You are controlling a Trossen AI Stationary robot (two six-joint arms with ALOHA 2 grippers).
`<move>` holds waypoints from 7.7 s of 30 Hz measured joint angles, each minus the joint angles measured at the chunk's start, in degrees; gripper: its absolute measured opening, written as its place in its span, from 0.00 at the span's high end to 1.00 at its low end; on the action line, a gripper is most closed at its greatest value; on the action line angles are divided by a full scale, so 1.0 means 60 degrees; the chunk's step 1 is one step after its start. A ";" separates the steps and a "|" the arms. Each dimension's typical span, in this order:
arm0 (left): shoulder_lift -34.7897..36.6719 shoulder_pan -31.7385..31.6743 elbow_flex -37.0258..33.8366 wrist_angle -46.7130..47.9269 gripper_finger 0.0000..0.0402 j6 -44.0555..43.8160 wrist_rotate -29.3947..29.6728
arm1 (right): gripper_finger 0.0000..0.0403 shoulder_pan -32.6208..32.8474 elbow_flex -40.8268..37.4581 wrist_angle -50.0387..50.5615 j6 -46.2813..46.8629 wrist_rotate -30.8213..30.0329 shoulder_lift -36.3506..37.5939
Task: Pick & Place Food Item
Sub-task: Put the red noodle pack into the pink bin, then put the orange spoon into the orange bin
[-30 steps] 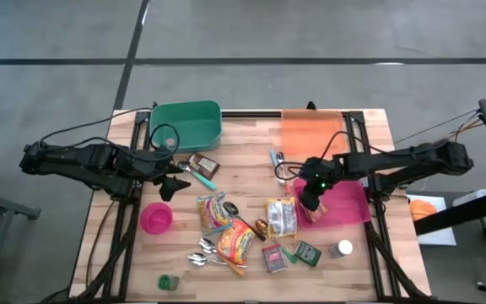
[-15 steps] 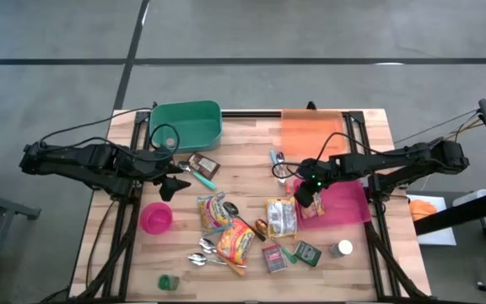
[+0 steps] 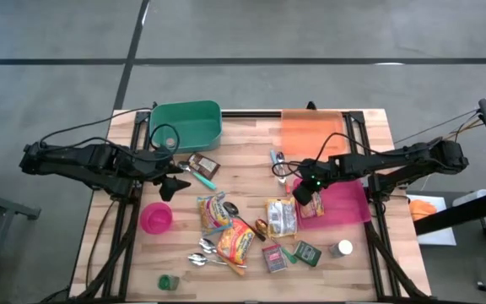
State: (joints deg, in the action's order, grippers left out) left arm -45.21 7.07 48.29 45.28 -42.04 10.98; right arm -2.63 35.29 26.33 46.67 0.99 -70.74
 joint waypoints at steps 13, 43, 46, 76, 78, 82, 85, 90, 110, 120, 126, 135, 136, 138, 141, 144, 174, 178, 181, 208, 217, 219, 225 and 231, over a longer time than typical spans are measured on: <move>0.0000 -0.0003 0.0000 0.0000 0.16 0.0000 0.0000 | 0.63 -0.0002 -0.0187 -0.0002 0.0490 0.0055 0.0004; -0.0004 -0.0003 0.0000 0.0018 0.16 0.0029 0.0000 | 0.41 0.0036 0.1480 0.2099 0.0164 0.0336 0.0164; -0.0004 -0.0004 0.0000 0.0022 0.16 0.0029 0.0000 | 0.41 0.0223 0.1829 0.2102 -0.0419 0.0456 0.0164; -0.0011 -0.0105 0.0000 -0.0265 0.16 0.0831 0.0678 | 0.42 0.5080 0.5704 0.7407 0.7613 -0.1599 -0.0919; -0.0011 -0.0132 0.0000 -0.0428 0.16 0.1114 0.0679 | 0.42 0.5258 0.6058 0.7337 0.7304 -0.1977 -0.1281; -0.0010 -0.0155 0.0000 -0.0773 0.16 0.1727 0.0678 | 0.42 0.5234 0.6685 0.7340 0.6735 -0.2555 -0.2326; -0.0007 -0.0160 0.0000 -0.0820 0.16 0.1763 0.0674 | 0.42 0.4811 0.7030 0.7353 0.6516 -0.2623 -0.3172; -0.0007 -0.0160 0.0000 -0.0819 0.16 0.1265 0.0276 | 0.42 0.3526 0.7669 0.7359 0.5544 -0.2598 -0.4225; -0.0007 -0.0146 0.0000 -0.0430 0.16 0.1106 -0.0011 | 0.44 -0.1915 0.7267 0.4124 0.0755 -0.1252 -0.4801; -0.0007 -0.0149 0.0000 -0.0430 0.16 0.1503 0.0182 | 0.71 -0.2189 0.6510 0.4043 0.1099 -0.0593 -0.4801; -0.0007 -0.0149 0.0000 -0.0430 0.16 0.1537 0.0187 | 0.74 -0.2186 0.5987 0.4000 0.1467 -0.0340 -0.4801; -0.0007 -0.0146 0.0000 -0.0430 0.16 0.1538 0.0208 | 0.57 -0.2171 0.5532 0.3425 0.1558 -0.0182 -0.4801; -0.0007 -0.0146 0.0000 -0.0430 0.16 0.1540 0.0208 | 0.55 -0.2171 0.5487 0.3321 0.1695 -0.0214 -0.4801; -0.0007 -0.0149 0.0000 -0.0430 0.16 0.1541 0.0208 | 0.53 -0.2203 0.5370 0.3243 0.1932 -0.0275 -0.4801; -0.0007 -0.0146 0.0000 -0.0430 0.16 0.1537 0.0208 | 0.53 -0.2204 0.5174 0.3211 0.2030 -0.0423 -0.4801; -0.0007 -0.0148 0.0000 -0.0430 0.16 0.1537 0.0208 | 0.53 -0.2195 0.4975 0.3213 0.2084 -0.0524 -0.4801; 0.0000 -0.0135 0.0000 -0.0040 0.16 0.1295 -0.0011 | 0.77 -0.1938 0.6207 0.3760 0.1338 -0.1695 -0.6724; 0.0000 -0.0133 0.0000 -0.0039 0.16 0.1452 -0.0011 | 0.84 -0.1938 0.6260 0.3732 0.1149 -0.1691 -0.6705; -0.0004 -0.0135 0.0000 -0.0036 0.16 0.1474 -0.0011 | 0.86 -0.1938 0.6294 0.3716 0.1149 -0.1665 -0.6688; -0.0007 -0.0139 0.0000 0.0186 0.16 0.1508 -0.0011 | 0.55 -0.1942 0.6265 0.4063 0.1012 -0.1787 -0.6366; -0.0007 -0.0139 0.0000 0.0183 0.16 0.1505 -0.0011 | 0.70 -0.1982 0.5872 0.4011 0.1143 -0.1923 -0.6328; -0.0007 -0.0138 0.0000 0.0184 0.16 0.1504 -0.0011 | 0.72 -0.2011 0.5789 0.4040 0.1154 -0.1907 -0.6335; -0.0007 -0.0138 0.0000 0.0182 0.16 0.1504 -0.0011 | 0.74 -0.2228 0.5791 0.3721 0.1193 -0.1652 -0.6331; -0.0007 -0.0138 0.0000 0.0182 0.16 0.1504 -0.0011 | 0.74 -0.2233 0.5784 0.3712 0.1214 -0.1459 -0.6339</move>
State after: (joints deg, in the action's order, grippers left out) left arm -45.25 6.24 48.29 46.37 -33.01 10.92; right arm -16.03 70.00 48.60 53.95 -7.76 -108.77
